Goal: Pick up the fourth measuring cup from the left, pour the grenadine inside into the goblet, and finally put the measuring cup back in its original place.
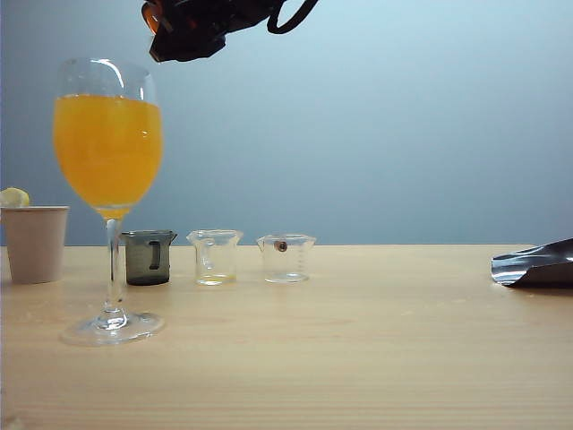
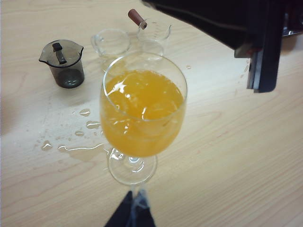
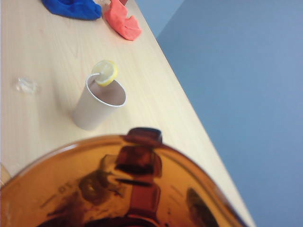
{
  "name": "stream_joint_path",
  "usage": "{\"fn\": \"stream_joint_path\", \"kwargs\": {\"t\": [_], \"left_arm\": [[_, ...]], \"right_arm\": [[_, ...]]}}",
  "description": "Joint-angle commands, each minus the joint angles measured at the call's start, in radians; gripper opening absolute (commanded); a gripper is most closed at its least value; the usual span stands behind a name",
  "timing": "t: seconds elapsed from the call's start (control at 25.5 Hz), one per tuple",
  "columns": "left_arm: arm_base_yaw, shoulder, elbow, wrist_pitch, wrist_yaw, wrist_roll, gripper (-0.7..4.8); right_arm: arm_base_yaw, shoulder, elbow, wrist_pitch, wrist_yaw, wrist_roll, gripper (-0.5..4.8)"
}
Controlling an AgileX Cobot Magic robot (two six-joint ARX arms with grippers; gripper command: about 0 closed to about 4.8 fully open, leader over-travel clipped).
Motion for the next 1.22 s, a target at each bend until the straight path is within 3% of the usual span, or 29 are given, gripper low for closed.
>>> {"fn": "stream_joint_path", "kwargs": {"t": [0.04,0.35,0.59,1.22], "left_arm": [[0.0,-0.002,0.005,0.006,0.004,-0.003,-0.05],[0.0,-0.001,0.004,0.006,0.005,-0.003,-0.06],[0.0,-0.001,0.005,0.03,0.001,-0.002,-0.06],[0.0,0.056,0.005,0.074,0.005,0.001,-0.05]], "right_arm": [[0.005,-0.008,0.01,0.022,0.014,-0.067,2.59],[0.013,0.013,0.01,0.047,0.084,-0.075,2.59],[0.024,0.022,0.01,0.053,0.079,-0.095,2.59],[0.044,0.054,0.01,0.082,0.124,-0.245,2.59]]}}
